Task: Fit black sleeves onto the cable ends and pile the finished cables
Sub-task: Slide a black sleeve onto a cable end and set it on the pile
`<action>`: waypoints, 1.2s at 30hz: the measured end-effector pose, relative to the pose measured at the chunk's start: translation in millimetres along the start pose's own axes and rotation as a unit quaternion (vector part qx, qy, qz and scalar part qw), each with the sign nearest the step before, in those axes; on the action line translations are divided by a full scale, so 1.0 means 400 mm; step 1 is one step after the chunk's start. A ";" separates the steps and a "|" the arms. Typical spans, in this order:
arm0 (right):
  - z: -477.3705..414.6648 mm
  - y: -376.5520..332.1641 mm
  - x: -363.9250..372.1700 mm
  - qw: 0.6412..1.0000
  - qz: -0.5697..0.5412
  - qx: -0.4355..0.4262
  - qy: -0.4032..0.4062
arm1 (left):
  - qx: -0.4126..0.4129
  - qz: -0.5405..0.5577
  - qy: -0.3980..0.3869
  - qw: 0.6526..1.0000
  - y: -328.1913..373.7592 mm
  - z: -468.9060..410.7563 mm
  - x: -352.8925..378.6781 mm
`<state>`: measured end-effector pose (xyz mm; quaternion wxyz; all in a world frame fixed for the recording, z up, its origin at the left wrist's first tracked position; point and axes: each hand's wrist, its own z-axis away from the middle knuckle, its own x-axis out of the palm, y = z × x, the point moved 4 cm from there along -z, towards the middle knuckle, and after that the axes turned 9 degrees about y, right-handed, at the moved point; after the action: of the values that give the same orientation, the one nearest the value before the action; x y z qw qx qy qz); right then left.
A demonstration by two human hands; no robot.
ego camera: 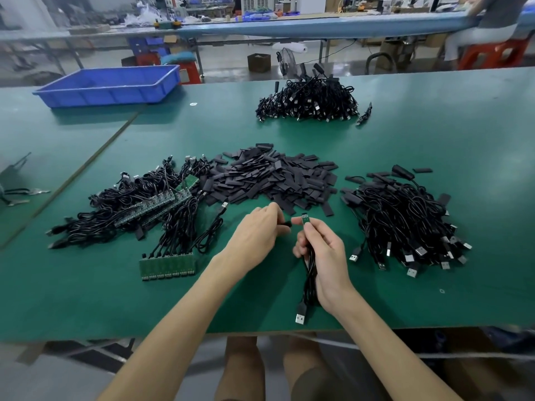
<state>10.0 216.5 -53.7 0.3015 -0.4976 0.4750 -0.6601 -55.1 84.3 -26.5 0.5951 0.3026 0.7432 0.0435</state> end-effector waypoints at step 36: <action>0.000 0.000 -0.008 0.994 0.091 -0.055 0.014 | 0.106 0.141 0.193 0.965 -0.004 0.099 -0.027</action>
<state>11.2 219.3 -55.0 0.3256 -0.4588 0.5585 -0.6095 -18.6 66.0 -29.1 0.3927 0.4516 0.7941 0.1058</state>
